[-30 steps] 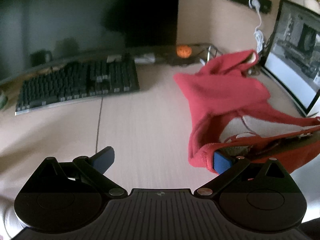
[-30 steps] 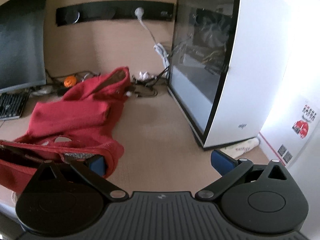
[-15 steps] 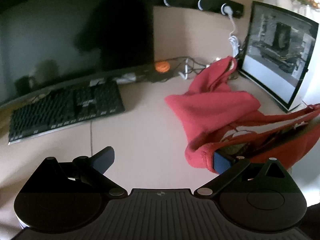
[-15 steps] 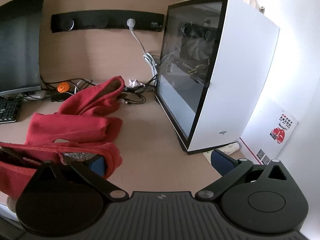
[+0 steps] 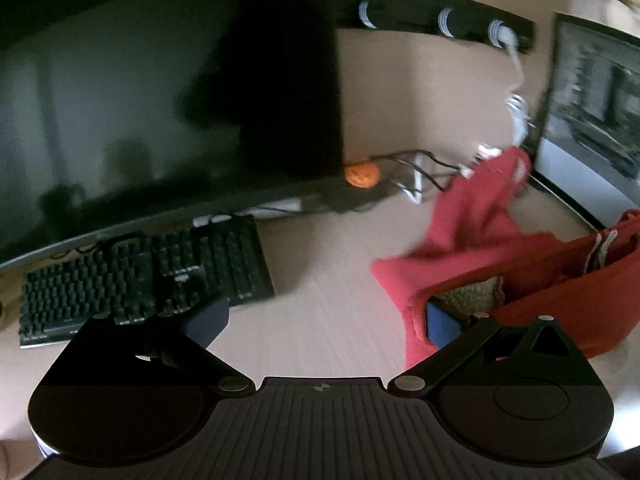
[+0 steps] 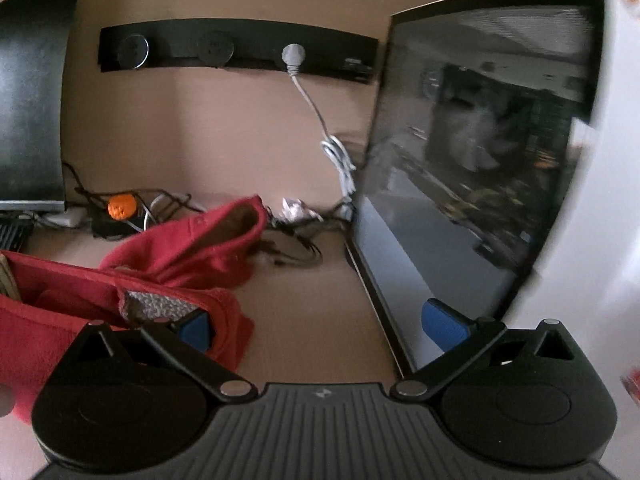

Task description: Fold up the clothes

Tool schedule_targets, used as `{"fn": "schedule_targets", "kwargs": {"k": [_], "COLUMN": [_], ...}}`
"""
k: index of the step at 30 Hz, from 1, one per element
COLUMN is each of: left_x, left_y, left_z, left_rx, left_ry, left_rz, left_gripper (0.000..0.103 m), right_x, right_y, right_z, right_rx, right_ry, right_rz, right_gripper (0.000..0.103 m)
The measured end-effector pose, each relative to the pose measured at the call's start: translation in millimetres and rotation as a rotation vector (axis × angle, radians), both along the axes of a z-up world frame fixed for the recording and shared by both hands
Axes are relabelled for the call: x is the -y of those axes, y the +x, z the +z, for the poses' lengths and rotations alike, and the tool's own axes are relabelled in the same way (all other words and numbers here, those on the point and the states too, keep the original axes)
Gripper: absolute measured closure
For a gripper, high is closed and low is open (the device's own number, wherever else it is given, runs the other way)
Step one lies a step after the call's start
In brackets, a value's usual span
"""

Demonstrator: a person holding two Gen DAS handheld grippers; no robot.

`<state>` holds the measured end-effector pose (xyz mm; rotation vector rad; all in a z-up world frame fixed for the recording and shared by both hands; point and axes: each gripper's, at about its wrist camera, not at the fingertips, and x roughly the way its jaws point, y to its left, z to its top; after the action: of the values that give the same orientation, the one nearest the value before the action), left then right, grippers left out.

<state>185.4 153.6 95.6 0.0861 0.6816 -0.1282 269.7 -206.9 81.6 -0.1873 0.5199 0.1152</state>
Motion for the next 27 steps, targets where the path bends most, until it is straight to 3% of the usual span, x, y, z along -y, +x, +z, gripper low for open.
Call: {"fn": "schedule_targets", "kwargs": {"k": [5,9,11,13,16,19,21,23,27], "left_x": [7,23,33,35,36,35,33,32,43], "left_y": [51,100,121,131,120,94,81,73,69], "left_z": [-10,-42,-61,-67,-46,-15,-6,-9,-43], "left_rx": [-0.034,-0.1,-0.171,-0.216,-0.159,-0.053,-0.015,-0.024,-0.125], "left_ry": [-0.006,0.015,-0.008,-0.072,-0.195,-0.235,-0.234,-0.233,-0.2], "left_rz": [0.04,0.064,0.07,0.086,0.031,-0.039,-0.09,-0.162,-0.245], "left_gripper": [0.0,0.0,0.001,0.001,0.001,0.001,0.001,0.0,0.0], "right_x": [-2,-11,-19,-18,-5,-8,-9,-4,6], "right_y": [70,112,114,109,97,77,69,73,86], "right_z": [-31,-60,-62,-48,-24,-17,-17,-20,-26], "right_rx": [-0.07,-0.168,-0.157,-0.12,-0.079,-0.018,-0.023,-0.071,-0.125], "right_ry": [-0.041,-0.132,-0.14,-0.077,0.059,0.002,-0.002,0.027,0.02], "right_rz": [0.018,0.01,0.025,0.049,0.086,0.127,0.139,0.081,-0.05], "right_gripper": [0.0,0.0,0.0,0.0,0.0,0.0,0.0,0.0,0.0]}}
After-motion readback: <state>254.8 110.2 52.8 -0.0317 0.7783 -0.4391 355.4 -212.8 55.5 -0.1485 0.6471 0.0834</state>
